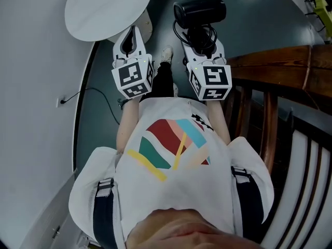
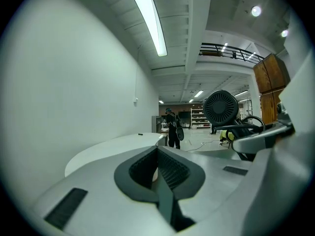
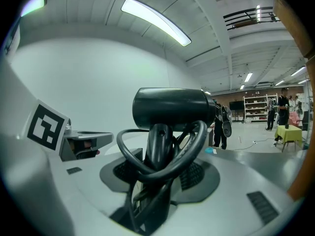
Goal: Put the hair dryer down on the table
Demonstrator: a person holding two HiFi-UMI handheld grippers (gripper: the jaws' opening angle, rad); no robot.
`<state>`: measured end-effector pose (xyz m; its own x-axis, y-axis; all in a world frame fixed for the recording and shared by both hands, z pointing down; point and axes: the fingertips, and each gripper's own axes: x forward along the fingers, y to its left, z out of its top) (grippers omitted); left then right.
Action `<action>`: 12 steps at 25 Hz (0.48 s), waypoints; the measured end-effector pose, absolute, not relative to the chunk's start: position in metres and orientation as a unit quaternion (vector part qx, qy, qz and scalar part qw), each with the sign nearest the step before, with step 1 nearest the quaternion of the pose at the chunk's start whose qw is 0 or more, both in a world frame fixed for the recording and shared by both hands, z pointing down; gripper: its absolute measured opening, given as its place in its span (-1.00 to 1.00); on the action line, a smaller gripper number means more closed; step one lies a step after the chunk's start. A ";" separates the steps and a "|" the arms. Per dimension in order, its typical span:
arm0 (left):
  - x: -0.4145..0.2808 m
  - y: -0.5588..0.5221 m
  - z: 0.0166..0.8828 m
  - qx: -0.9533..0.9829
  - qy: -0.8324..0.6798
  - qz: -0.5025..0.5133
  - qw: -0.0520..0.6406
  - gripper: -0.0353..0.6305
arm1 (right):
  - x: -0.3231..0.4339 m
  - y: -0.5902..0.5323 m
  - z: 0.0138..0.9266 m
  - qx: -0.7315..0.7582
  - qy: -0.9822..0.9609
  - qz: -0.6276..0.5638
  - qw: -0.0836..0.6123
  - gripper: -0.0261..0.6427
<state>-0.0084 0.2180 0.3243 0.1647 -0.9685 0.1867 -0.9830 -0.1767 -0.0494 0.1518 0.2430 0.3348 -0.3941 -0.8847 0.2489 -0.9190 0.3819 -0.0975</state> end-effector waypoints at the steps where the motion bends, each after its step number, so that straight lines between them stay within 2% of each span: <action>1: -0.007 0.215 0.322 0.762 -0.640 0.088 0.037 -0.85 | 0.154 0.240 0.335 0.546 -0.827 0.111 0.076 -0.27; 12: -0.002 0.181 0.316 0.765 -0.639 0.076 0.025 -0.85 | 0.164 0.210 0.333 0.553 -0.824 0.101 0.071 -0.27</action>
